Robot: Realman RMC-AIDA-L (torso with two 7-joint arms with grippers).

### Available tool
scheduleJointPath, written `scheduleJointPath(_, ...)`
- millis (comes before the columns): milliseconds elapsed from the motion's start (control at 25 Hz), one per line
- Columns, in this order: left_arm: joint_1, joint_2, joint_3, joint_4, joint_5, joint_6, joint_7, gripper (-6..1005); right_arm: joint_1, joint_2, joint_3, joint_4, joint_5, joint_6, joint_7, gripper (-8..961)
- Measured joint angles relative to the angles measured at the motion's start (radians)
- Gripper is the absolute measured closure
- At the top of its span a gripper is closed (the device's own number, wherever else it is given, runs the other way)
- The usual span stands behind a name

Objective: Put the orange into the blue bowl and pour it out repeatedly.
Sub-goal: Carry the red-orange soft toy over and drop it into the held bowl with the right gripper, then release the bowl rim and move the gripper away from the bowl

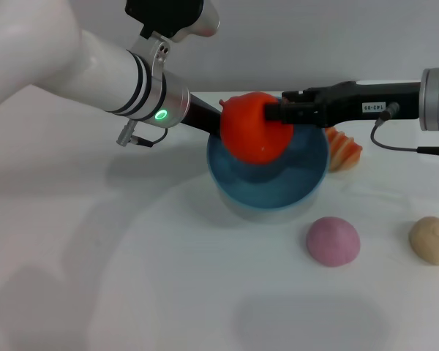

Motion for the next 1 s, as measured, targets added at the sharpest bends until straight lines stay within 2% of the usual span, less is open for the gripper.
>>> scheduleJointPath(200, 0.000, 0.000, 0.000, -0.001, 0.001, -0.007, 0.001, 1000, 0.007, -0.006, 0.000, 0.003, -0.061, -0.001, 0.062, 394)
scheduleJointPath(360, 0.000, 0.000, 0.000, -0.012, 0.004, -0.014, 0.002, 999, 0.046, -0.031, -0.006, -0.032, -0.210, -0.027, 0.201, 394)
scheduleJointPath(440, 0.000, 0.000, 0.000, -0.013, 0.004, -0.016, 0.002, 999, 0.062, -0.037, -0.009, -0.053, -0.250, -0.049, 0.232, 394)
scheduleJointPath(680, 0.001, 0.000, 0.000, -0.017, 0.004, -0.019, 0.002, 999, 0.128, -0.038, -0.011, -0.082, -0.376, -0.102, 0.297, 394)
scheduleJointPath(720, 0.001, 0.000, 0.000, -0.017, 0.004, -0.020, 0.002, 999, 0.135, -0.038, -0.011, -0.085, -0.394, -0.102, 0.308, 394)
scheduleJointPath(760, 0.001, 0.000, 0.000, -0.021, 0.004, -0.021, 0.002, 999, 0.129, -0.023, -0.005, -0.115, -0.410, -0.097, 0.311, 394)
scheduleJointPath(840, 0.001, 0.000, 0.000, -0.023, 0.004, -0.023, 0.002, 999, 0.126, -0.020, -0.003, -0.121, -0.410, -0.096, 0.310, 395)
scheduleJointPath(920, 0.001, 0.000, 0.001, -0.026, 0.004, -0.024, 0.002, 999, 0.093, -0.002, 0.008, -0.188, -0.384, -0.078, 0.291, 395)
scheduleJointPath(1000, 0.001, 0.000, 0.002, -0.026, 0.004, -0.024, 0.003, 999, 0.053, 0.004, 0.013, -0.251, -0.311, -0.068, 0.262, 395)
